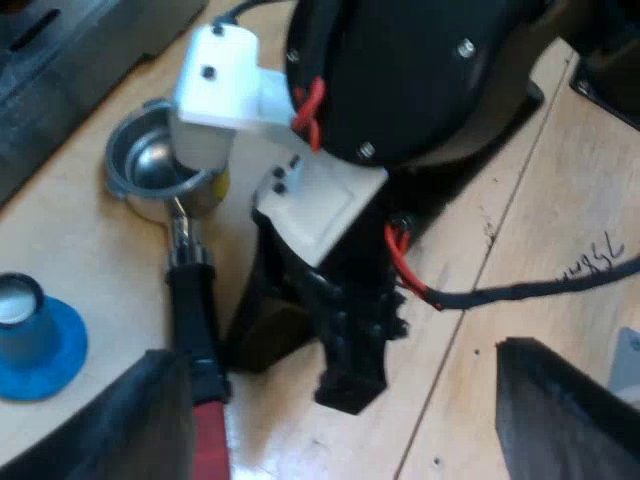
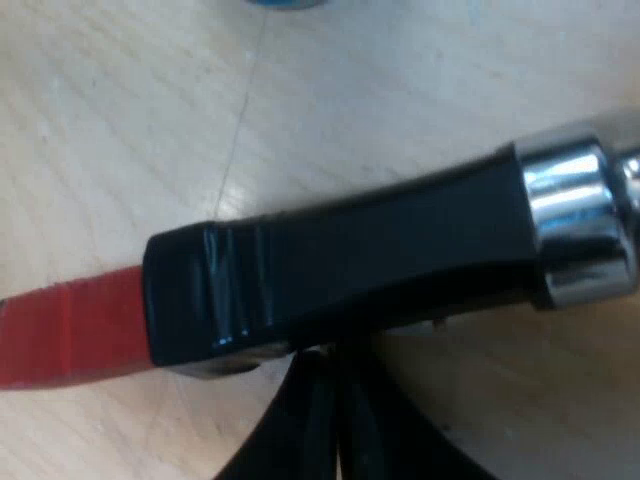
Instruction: Put the handle in the coffee machine
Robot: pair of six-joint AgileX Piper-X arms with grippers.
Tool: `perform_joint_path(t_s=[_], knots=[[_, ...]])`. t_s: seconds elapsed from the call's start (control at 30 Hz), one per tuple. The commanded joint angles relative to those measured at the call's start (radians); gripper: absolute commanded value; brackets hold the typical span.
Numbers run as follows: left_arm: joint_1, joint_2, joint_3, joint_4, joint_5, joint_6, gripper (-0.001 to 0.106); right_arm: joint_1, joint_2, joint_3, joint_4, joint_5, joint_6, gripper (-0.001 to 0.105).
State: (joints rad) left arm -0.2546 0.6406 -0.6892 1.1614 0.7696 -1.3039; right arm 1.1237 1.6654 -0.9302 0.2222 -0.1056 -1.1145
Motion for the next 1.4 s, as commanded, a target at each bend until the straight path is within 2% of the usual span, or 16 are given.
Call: perform_joint_path(t_s=[0.03,0.27,0.47,0.57,0.77,0.83,0.87,0.93,0.97,1.0,1.07,1.1,1.23,1.37,1.4], knots=[[-0.001,-0.003,-0.006,0.022,0.006,0.007,0.066,-0.001,-0.004,-0.001,-0.01,-0.006,-0.003,0.0],[0.02,-0.003,-0.006,0.053,-0.041,0.033,0.066,-0.001,-0.062,-0.001,0.024,-0.009,-0.011,0.0],[0.032,-0.003,-0.006,0.053,-0.041,0.055,0.066,-0.001,-0.162,-0.001,0.165,0.028,-0.018,0.0],[0.032,-0.003,-0.006,0.053,-0.037,0.071,0.066,-0.001,-0.226,-0.001,0.261,0.049,-0.042,0.0],[0.032,-0.011,-0.006,0.053,-0.031,0.075,0.066,-0.001,-0.346,-0.018,0.432,0.127,-0.142,0.002],[0.032,-0.02,-0.006,0.053,-0.031,0.075,0.066,-0.001,-0.38,-0.034,0.484,0.174,-0.147,0.01],[0.032,-0.028,-0.006,0.053,-0.031,0.075,0.066,-0.001,-0.397,-0.043,0.507,0.189,-0.147,0.018],[0.032,-0.064,-0.006,0.053,-0.031,0.075,0.066,-0.003,-0.433,-0.062,0.538,0.224,-0.147,0.045],[0.032,-0.076,-0.006,0.051,-0.031,0.075,0.066,-0.003,-0.441,-0.066,0.54,0.224,-0.151,0.05],[0.032,-0.1,-0.006,0.051,-0.031,0.073,0.066,-0.003,-0.454,-0.074,0.544,0.222,-0.172,0.063],[0.032,-0.136,-0.006,0.051,-0.031,0.06,0.066,-0.003,-0.466,-0.084,0.548,0.221,-0.222,0.077],[0.032,-0.165,-0.006,0.051,-0.034,0.043,0.066,-0.003,-0.47,-0.091,0.547,0.221,-0.237,0.08],[0.032,-0.26,-0.006,0.051,-0.048,-0.018,0.066,-0.003,-0.471,-0.106,0.542,0.221,-0.253,0.081],[0.032,-0.306,-0.006,0.051,-0.065,-0.024,0.066,-0.003,-0.468,-0.106,0.546,0.249,-0.261,0.081],[0.032,-0.343,-0.006,0.051,-0.097,-0.024,0.066,-0.003,-0.465,-0.106,0.543,0.252,-0.26,0.081]])
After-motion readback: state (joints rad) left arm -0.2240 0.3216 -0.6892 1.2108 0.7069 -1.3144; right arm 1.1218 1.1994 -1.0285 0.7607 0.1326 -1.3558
